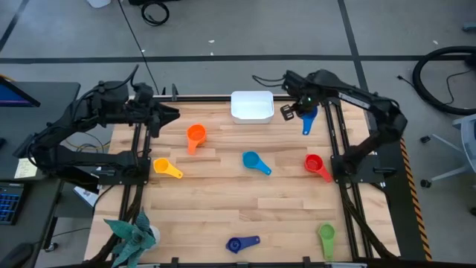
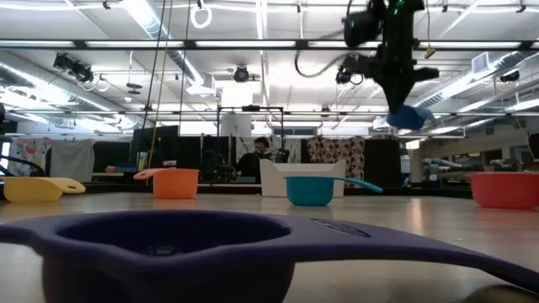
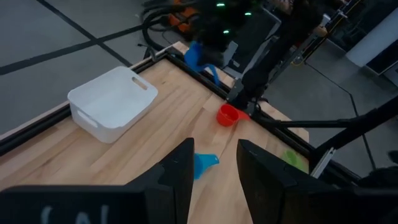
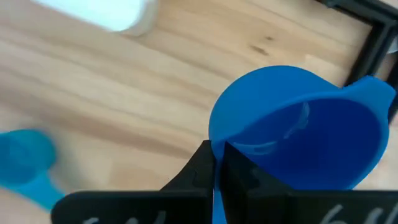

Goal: Nest measuring cups in basket
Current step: Stack the blue measuring cup on the orange measuring cup

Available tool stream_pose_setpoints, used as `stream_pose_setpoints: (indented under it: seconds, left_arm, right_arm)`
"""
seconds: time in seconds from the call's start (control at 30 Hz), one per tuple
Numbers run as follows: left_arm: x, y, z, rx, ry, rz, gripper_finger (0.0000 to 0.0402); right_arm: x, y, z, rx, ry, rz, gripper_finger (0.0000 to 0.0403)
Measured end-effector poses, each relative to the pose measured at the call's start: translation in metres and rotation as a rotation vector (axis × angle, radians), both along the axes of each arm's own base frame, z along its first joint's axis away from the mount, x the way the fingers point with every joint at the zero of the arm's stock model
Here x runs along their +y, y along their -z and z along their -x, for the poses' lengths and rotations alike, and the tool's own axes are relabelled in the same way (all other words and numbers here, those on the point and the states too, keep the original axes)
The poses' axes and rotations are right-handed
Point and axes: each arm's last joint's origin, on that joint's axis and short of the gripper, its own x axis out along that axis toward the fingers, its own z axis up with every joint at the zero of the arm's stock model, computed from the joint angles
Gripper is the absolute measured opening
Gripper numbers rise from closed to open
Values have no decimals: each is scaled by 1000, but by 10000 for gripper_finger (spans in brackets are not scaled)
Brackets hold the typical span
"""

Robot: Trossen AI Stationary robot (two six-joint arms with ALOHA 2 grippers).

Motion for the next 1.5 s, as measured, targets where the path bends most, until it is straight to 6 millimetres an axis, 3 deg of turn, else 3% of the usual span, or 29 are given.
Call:
stream_pose_setpoints:
  seconds: [0.13,0.33,0.5,0.7,0.83,1.07,1.3,1.5]
  left_arm:
    - [-1,2,4,28,10,-20,126]
    - [-2,2,7,44,21,-44,126]
    - [-2,2,7,43,19,-38,126]
    - [0,8,-8,48,33,129,126]
    - [2,18,-35,113,103,209,126]
    - [2,53,-101,293,137,194,126]
    - [-5,83,-175,238,252,71,126]
    - [-15,112,-208,317,262,-105,126]
  right_arm:
    - [35,-9,-17,-114,-13,10,12]
    - [72,-14,-59,-356,-128,61,12]
    - [86,-16,-88,-497,-195,215,12]
    - [87,-17,-109,-594,-264,315,12]
    - [84,-18,-115,-628,-293,352,12]
    - [80,-22,-116,-652,-321,384,12]
    - [81,-24,-115,-659,-340,398,12]
    - [81,-24,-116,-655,-359,408,12]
